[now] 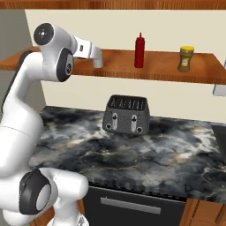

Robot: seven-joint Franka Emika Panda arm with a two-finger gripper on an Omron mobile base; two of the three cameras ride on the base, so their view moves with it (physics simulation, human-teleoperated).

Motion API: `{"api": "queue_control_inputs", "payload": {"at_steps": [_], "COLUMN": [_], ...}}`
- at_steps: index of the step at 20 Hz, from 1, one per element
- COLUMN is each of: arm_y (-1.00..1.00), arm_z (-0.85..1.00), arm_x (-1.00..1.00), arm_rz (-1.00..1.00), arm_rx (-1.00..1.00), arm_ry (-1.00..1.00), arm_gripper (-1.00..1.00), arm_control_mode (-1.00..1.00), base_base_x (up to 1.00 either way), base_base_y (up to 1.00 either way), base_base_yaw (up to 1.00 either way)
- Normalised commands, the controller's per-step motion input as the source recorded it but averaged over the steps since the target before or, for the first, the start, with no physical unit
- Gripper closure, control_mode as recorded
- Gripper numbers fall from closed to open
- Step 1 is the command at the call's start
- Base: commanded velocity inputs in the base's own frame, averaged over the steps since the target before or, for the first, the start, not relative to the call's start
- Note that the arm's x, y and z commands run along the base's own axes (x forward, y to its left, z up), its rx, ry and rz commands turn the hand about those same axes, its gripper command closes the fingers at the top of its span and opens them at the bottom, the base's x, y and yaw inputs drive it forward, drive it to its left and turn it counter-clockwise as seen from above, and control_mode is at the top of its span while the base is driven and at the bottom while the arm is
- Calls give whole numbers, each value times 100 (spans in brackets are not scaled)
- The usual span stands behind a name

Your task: Collect the turmeric, ketchup, and shaker from the cabinet and place them next to the stove.

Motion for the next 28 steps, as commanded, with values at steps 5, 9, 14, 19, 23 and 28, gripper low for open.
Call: {"api": "queue_control_inputs", "payload": {"at_steps": [5, 9, 14, 19, 23, 28], "arm_y": [-5, -7, -5, -6, -8, -3], "arm_z": [0, 0, 0, -2, -11, -18], "arm_x": [38, 31, 32, 21, 4, 3], "arm_rz": [1, 2, 1, 0, 2, 2], "arm_rx": [0, 1, 0, 0, 0, 0], "arm_ry": [0, 0, 0, 1, 1, 1], "arm_gripper": [-100, -100, -100, -100, -100, -100], "arm_control_mode": [-100, -100, -100, -100, -100, -100], "base_base_x": [0, 0, 0, 0, 0, 0], "base_base_y": [0, 0, 0, 0, 0, 0], "base_base_yaw": [0, 0, 0, 0, 0, 0]}}
